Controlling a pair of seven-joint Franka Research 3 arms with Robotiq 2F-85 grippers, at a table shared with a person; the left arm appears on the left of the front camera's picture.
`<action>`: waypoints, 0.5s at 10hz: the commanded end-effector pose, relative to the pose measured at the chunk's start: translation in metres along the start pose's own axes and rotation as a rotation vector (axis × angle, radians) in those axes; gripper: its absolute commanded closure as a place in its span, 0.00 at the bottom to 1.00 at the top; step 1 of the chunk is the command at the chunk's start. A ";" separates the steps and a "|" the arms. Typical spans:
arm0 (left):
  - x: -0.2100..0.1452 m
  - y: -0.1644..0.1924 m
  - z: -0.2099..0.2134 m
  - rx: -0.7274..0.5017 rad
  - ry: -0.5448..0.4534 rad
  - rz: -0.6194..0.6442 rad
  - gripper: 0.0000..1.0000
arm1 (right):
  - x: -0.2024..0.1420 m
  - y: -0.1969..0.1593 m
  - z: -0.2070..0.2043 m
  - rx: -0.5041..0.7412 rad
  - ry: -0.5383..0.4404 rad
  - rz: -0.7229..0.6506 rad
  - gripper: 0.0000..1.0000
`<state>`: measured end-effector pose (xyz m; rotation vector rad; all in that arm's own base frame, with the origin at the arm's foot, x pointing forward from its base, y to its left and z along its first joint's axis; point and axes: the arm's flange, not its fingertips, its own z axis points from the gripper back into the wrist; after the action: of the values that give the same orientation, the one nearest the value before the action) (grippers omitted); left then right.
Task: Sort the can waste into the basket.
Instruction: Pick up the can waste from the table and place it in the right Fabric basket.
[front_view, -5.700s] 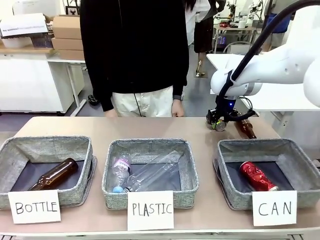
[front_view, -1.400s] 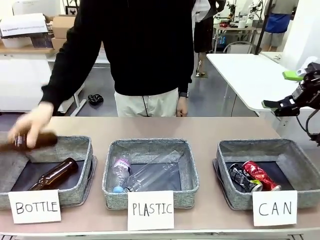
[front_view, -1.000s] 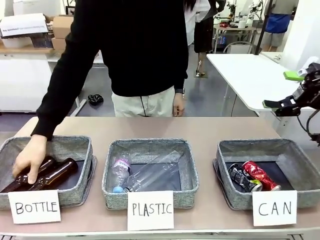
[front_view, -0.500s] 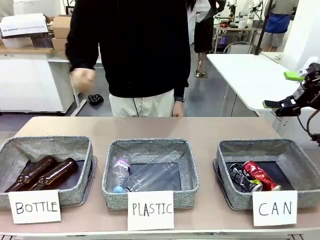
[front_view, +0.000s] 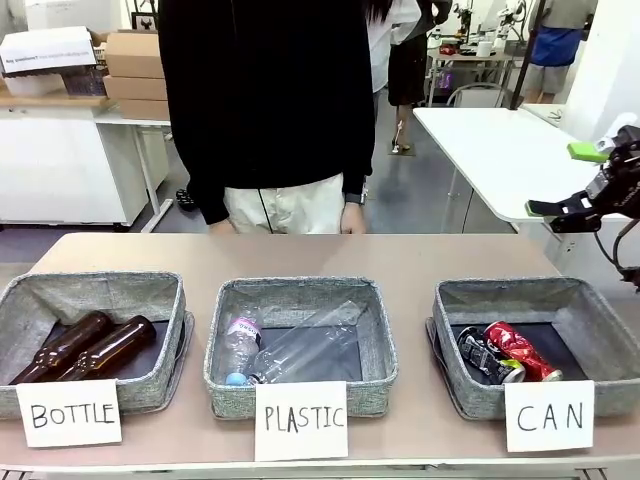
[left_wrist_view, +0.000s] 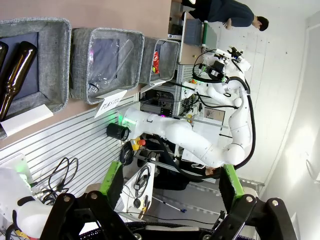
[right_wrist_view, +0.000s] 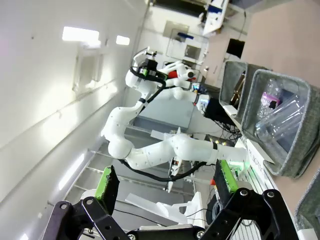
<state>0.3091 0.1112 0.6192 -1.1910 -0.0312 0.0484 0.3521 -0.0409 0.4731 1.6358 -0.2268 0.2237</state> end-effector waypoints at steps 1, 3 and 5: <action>-0.002 -0.001 0.000 0.003 0.002 -0.002 0.00 | -0.001 0.001 0.002 0.003 0.012 0.024 0.00; -0.002 -0.001 0.000 0.003 0.002 -0.002 0.00 | -0.001 0.001 0.002 0.003 0.012 0.024 0.00; -0.002 -0.001 0.000 0.003 0.002 -0.002 0.00 | -0.001 0.001 0.002 0.003 0.012 0.024 0.00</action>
<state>0.3091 0.1112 0.6192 -1.1910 -0.0312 0.0484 0.3520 -0.0409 0.4731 1.6359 -0.2270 0.2239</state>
